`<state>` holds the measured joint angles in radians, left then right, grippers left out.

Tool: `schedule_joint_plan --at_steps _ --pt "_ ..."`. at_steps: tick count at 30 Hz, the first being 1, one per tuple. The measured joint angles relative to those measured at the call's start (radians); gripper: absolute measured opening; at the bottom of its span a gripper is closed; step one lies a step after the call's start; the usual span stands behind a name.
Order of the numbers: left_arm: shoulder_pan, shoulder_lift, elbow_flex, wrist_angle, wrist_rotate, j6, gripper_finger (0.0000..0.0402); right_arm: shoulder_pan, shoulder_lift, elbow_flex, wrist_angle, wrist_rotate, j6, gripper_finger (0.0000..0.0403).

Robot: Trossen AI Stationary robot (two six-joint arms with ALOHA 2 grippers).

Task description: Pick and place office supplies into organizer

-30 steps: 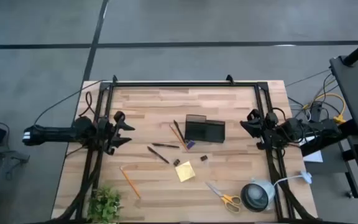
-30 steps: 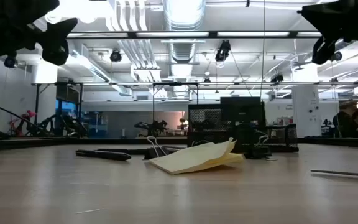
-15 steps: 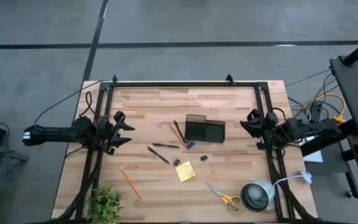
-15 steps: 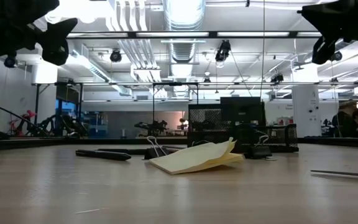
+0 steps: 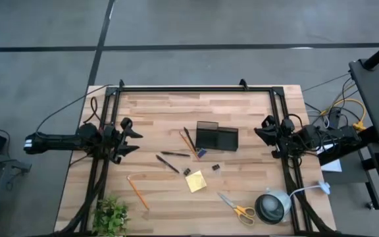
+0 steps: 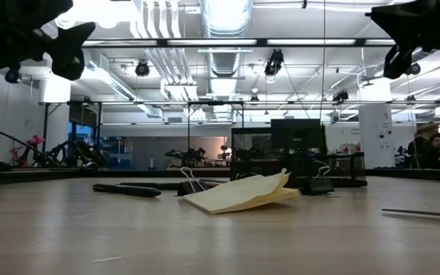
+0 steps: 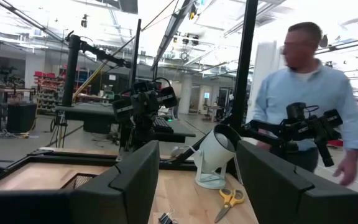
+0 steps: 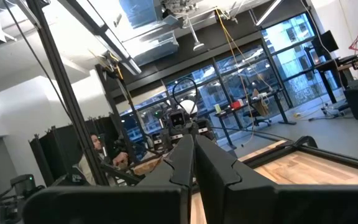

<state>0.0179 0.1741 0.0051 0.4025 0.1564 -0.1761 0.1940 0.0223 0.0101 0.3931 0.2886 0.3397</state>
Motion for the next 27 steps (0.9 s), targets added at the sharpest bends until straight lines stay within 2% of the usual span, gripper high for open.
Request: schedule_joint_plan --at_steps 18,20,23,26,27 --pt "0.000 0.000 0.000 0.000 0.000 0.000 0.0201 0.000 0.000 0.000 0.003 0.006 0.000 0.0009" --pt "0.000 0.000 0.000 0.000 0.000 0.000 0.0201 -0.002 0.013 0.002 0.055 0.140 0.072 0.0008" --pt "0.000 0.000 0.000 0.000 0.000 0.000 0.0201 -0.002 0.012 0.032 0.057 0.446 0.383 0.0008" --pt "0.000 0.001 0.000 -0.001 0.000 0.000 0.0201 -0.003 0.017 0.063 0.058 0.800 0.361 0.0008" --pt "0.000 0.001 0.000 0.000 0.000 0.000 0.0201 -0.001 0.016 0.070 0.055 0.879 0.339 0.0008"
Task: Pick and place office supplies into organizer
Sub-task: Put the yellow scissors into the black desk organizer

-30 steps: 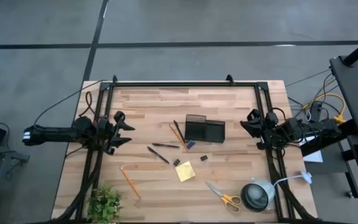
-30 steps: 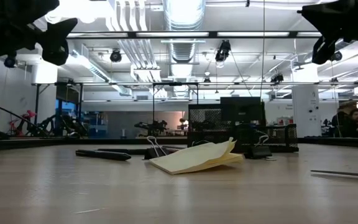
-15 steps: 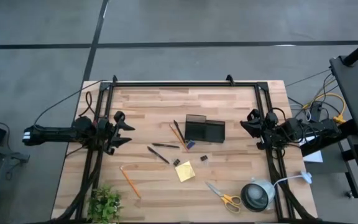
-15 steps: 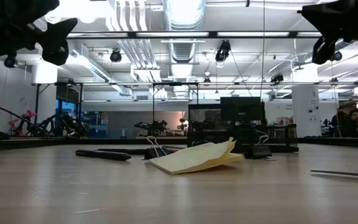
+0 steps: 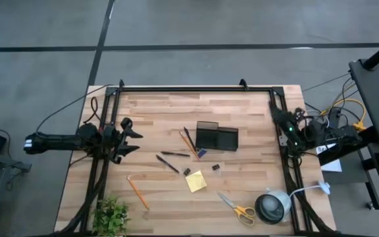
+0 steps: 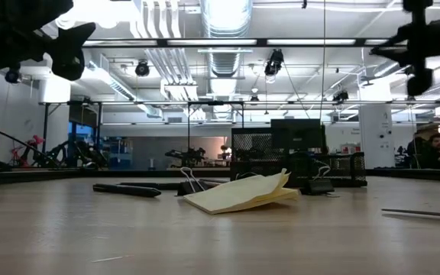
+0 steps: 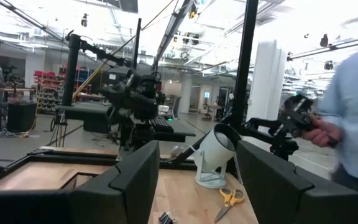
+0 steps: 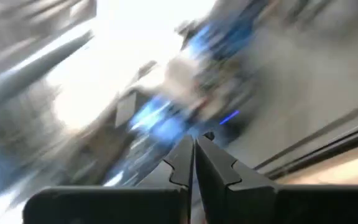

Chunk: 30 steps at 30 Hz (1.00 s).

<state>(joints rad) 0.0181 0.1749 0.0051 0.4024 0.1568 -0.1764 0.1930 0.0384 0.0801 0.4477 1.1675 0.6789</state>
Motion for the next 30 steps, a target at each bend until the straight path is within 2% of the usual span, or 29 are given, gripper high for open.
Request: schedule_joint_plan --at_steps 2,5,8,11,13,17,19,21,24,27,30 --pt "0.000 0.000 0.000 0.001 0.000 0.000 0.0201 0.012 -0.011 0.016 -0.001 -0.015 0.033 0.0008" --pt "0.000 0.000 0.000 0.001 0.000 0.000 0.0201 0.009 0.049 0.028 0.001 -0.151 0.081 0.0009" --pt "0.000 0.001 0.000 0.001 0.000 0.000 0.0201 0.010 0.197 0.059 -0.012 -0.332 0.189 0.0008" --pt "0.000 -0.001 0.000 0.000 0.000 0.000 0.0201 0.012 0.415 0.165 -0.080 -0.464 0.261 0.0008" --pt "0.000 0.000 0.000 0.001 -0.001 0.000 0.0201 0.012 0.549 0.280 -0.301 -0.543 0.313 0.0008" --pt "0.000 -0.001 0.000 0.000 -0.001 0.000 0.0201 -0.008 0.744 0.583 -0.926 -0.744 0.415 0.0008" --pt "0.000 0.000 0.000 0.000 -0.001 0.000 0.0201 -0.008 0.838 0.710 -1.222 -0.789 0.478 0.0008" --pt "0.000 0.000 0.000 0.001 -0.001 0.000 0.0201 -0.008 0.923 0.840 -1.418 -0.788 0.517 0.0008" --pt "0.000 0.000 0.000 0.000 -0.001 0.000 0.0201 -0.006 1.028 0.999 -1.609 -0.809 0.551 0.0008" --pt "0.000 0.000 0.000 0.001 -0.001 0.000 0.0201 0.007 1.134 1.123 -1.657 -0.929 0.572 0.0008" --pt "0.000 -0.001 0.000 0.001 -0.001 0.000 0.0201 0.008 1.217 1.192 -1.673 -1.099 0.369 0.0008"
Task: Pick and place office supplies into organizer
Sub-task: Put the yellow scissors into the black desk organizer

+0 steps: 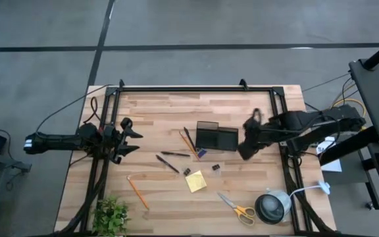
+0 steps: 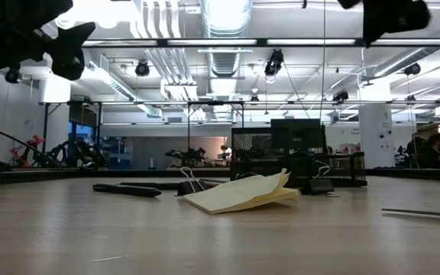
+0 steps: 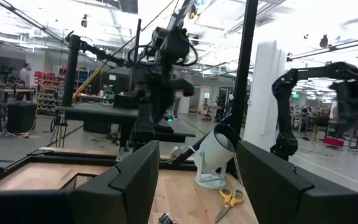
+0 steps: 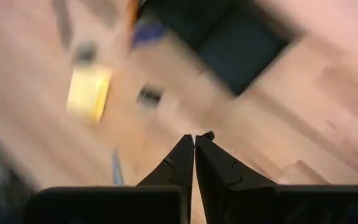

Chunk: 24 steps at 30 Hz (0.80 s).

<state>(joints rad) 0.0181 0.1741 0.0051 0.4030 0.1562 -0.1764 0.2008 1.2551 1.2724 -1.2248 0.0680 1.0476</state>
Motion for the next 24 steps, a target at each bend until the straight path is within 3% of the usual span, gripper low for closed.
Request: schedule_joint_plan --at_steps 3,7,10,13,19,24 --pt "0.000 0.000 0.000 -0.001 0.000 0.000 0.0201 0.003 0.089 0.017 -0.007 -0.157 -0.120 0.0009" --pt "0.000 0.000 0.000 0.000 0.000 0.000 0.0201 0.063 0.212 0.021 -0.007 -0.266 -0.317 0.0016" --pt "0.000 0.000 0.000 0.000 0.000 0.000 0.0201 0.114 0.316 0.021 -0.006 -0.355 -0.441 0.0042" --pt "0.000 0.000 0.000 0.000 0.000 0.000 0.0201 0.163 0.423 0.044 -0.011 -0.440 -0.459 0.0082" --pt "0.000 0.000 0.000 0.000 0.000 0.000 0.0201 0.291 0.602 0.157 -0.003 -0.443 -0.410 0.0156" --pt "0.000 0.000 0.000 0.000 0.000 0.000 0.0201 0.325 0.744 0.263 -0.004 -0.452 -0.409 0.0185"
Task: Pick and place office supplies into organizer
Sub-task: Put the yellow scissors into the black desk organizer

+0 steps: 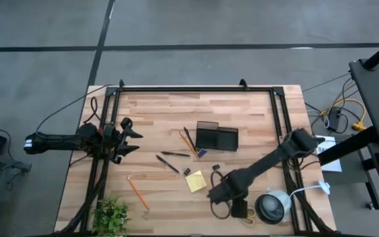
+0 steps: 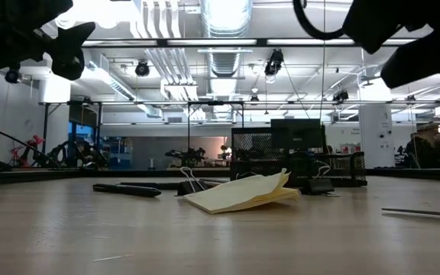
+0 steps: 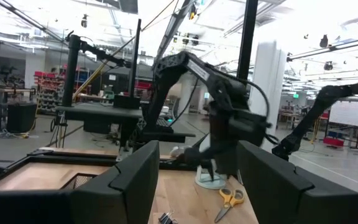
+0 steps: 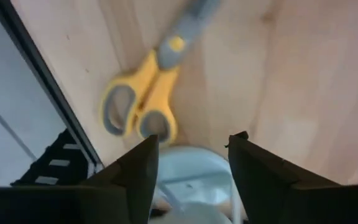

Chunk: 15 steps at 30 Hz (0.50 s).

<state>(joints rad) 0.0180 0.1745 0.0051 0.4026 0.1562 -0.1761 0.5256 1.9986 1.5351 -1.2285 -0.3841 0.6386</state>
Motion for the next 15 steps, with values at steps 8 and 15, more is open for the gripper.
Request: schedule_joint_plan --at_steps 8,15 --pt "0.000 0.000 0.000 0.000 0.000 0.000 0.0201 0.007 0.169 0.153 -0.006 -0.014 0.054 0.0189" --pt "0.000 0.000 0.000 0.000 0.000 0.000 0.0201 0.033 0.255 0.215 -0.100 -0.044 0.287 0.0189"
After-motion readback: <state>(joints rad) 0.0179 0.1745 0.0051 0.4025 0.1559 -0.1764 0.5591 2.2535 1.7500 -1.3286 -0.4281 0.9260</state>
